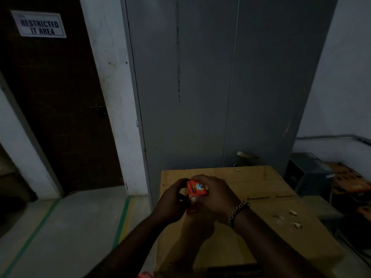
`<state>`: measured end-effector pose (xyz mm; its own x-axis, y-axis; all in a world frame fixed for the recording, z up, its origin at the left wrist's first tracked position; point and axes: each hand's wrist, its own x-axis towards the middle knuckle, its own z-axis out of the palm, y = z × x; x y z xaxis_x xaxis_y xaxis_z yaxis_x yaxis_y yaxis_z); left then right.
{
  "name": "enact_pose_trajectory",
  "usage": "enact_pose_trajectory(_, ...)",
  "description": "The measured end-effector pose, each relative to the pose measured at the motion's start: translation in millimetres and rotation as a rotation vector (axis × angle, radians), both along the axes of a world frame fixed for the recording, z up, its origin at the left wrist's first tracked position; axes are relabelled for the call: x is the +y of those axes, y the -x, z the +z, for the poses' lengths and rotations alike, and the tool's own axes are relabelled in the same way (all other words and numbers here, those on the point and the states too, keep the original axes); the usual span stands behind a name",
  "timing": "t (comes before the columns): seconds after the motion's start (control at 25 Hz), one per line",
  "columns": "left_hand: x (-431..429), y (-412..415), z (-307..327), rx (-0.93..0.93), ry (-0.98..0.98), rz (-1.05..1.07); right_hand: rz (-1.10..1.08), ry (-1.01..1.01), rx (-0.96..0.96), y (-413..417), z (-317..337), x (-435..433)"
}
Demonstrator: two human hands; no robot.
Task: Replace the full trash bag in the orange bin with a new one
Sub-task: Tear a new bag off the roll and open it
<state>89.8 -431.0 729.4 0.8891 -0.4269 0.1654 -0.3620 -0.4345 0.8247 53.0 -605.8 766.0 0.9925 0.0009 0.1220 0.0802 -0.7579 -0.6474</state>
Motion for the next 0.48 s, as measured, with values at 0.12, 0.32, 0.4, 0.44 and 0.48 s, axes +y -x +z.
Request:
enact_pose_trajectory(0.12, 0.6, -1.4, 1.9, 0.0, 0.012, 0.011, -0.001, -0.038, -0.02, -1.3, 0.7, 3.5)
enact_pose_trajectory(0.32, 4.2, -9.3, -0.5, 0.0, -0.003, 0.052, -0.07, -0.271, -0.017, -3.2, 4.9, -4.7)
enact_pose_trajectory(0.4, 4.0, -11.4, -1.2, 0.012, -0.009, 0.073, -0.135, -0.274, -0.033, -4.9, 5.0, -11.3)
enact_pose_trajectory(0.44, 3.3, -12.0, -0.9, 0.009, -0.011, 0.077, -0.149, -0.228, -0.046, -5.3, 4.2, -14.3)
enact_pose_trajectory(0.48, 2.6, -12.6, -0.8, 0.003, -0.014, 0.078, -0.154, -0.174, -0.049, -5.1, 3.7, -15.7)
